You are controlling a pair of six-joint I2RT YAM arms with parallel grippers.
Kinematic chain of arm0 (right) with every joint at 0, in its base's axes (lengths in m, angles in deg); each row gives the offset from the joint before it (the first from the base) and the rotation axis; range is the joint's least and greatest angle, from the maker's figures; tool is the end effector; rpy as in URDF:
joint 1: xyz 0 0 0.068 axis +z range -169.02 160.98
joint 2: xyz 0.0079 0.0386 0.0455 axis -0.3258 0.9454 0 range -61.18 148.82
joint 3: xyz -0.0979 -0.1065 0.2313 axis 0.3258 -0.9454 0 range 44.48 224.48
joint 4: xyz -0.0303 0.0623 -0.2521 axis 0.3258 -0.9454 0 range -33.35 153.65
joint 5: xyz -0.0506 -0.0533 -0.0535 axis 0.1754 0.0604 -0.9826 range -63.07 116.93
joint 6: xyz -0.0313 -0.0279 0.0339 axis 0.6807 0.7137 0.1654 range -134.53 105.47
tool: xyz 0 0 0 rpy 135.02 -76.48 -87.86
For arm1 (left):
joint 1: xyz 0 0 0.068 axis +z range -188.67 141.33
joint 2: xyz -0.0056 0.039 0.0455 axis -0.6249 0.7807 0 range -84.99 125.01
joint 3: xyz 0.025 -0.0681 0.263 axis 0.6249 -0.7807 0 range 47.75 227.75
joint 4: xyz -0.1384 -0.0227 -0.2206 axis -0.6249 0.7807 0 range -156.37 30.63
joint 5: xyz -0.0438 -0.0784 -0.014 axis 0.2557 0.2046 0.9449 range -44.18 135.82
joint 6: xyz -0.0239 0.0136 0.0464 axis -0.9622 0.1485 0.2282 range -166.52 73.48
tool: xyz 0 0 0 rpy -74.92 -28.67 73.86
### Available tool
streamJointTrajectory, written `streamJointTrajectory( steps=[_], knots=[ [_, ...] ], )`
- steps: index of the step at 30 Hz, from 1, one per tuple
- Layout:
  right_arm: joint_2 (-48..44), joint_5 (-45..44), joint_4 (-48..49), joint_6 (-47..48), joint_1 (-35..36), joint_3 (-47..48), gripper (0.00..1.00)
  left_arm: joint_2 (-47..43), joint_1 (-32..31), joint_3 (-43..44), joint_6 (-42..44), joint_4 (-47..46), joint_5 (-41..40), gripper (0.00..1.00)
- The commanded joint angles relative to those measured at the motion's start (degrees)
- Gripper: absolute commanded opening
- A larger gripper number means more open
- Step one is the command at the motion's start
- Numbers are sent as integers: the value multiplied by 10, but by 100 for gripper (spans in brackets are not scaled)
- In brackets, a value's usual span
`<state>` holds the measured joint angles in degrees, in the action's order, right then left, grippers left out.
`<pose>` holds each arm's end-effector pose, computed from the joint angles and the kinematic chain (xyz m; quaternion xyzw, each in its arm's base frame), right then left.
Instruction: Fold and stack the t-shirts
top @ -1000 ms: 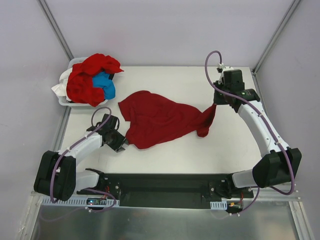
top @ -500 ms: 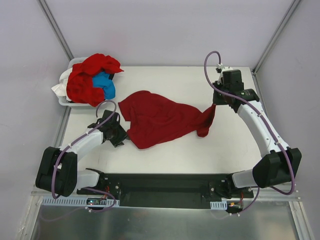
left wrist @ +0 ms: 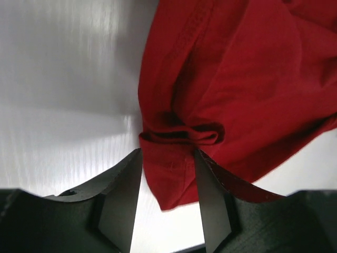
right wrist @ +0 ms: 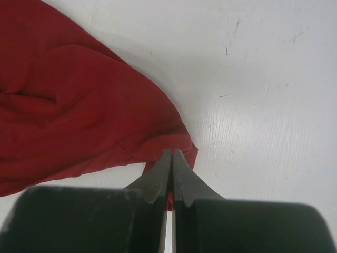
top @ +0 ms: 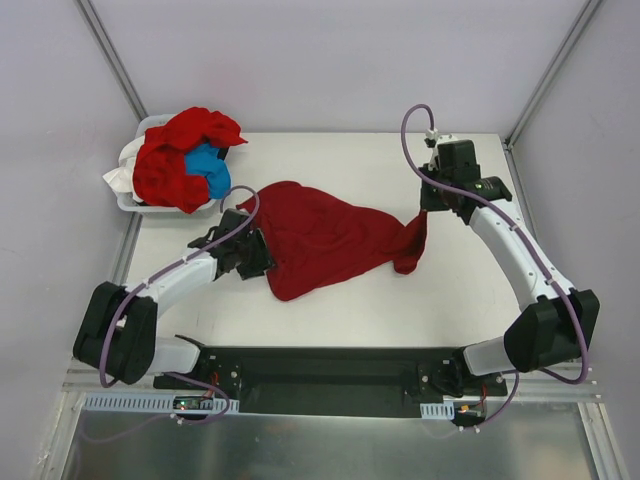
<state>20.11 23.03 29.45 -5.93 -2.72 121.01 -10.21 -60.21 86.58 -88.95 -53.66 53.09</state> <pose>0.3024 0.0858 0.3451 -0.1801 0.8839 -0.0018 0.4317 0.2369 -0.0982 0.1908 -0.1474 0.9223 -0.2369 0.2674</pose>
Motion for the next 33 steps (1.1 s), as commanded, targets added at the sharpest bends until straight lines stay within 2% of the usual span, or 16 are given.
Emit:
streamJointTrajectory(
  steps=[1,8,12,13,15,17,18,20,21,22,24,25,29,32,33],
  knots=[
    [-3,-15,-10,-5,7,25,1,58,-9,23,31,-60,28,42],
    [-12,-29,-13,-1,8,18,1,119,-51,78,54,-66,30,36],
    [-11,-30,-15,-4,8,18,1,133,-102,103,53,-63,30,16],
    [-10,-29,-14,-5,8,18,1,135,-108,107,40,-59,18,5],
    [-11,-30,-14,-5,8,17,1,129,-117,109,25,-42,10,0],
    [-13,-33,-15,-3,8,15,1,106,-137,120,12,-17,-33,0],
    [-16,-34,-15,-3,8,13,1,98,-143,129,9,25,-48,0],
    [-16,-36,-16,-4,8,13,1,84,-164,193,8,91,-107,0],
    [-17,-36,-15,-4,8,12,1,84,-171,222,14,157,-120,0],
    [-17,-34,-14,-5,8,13,1,84,-193,280,20,177,-127,0],
    [-13,-30,-13,-13,8,13,1,112,-219,332,40,209,-136,0],
    [-7,-30,-13,-16,8,13,1,128,-231,368,47,216,-125,0],
    [-2,-27,-14,-22,8,13,1,248,-280,421,64,218,-74,0],
    [0,-44,-19,-17,9,8,1,307,-288,453,92,218,-32,0],
    [1,-51,-24,-17,8,8,1,316,-287,458,103,217,-33,3]
  ],
)
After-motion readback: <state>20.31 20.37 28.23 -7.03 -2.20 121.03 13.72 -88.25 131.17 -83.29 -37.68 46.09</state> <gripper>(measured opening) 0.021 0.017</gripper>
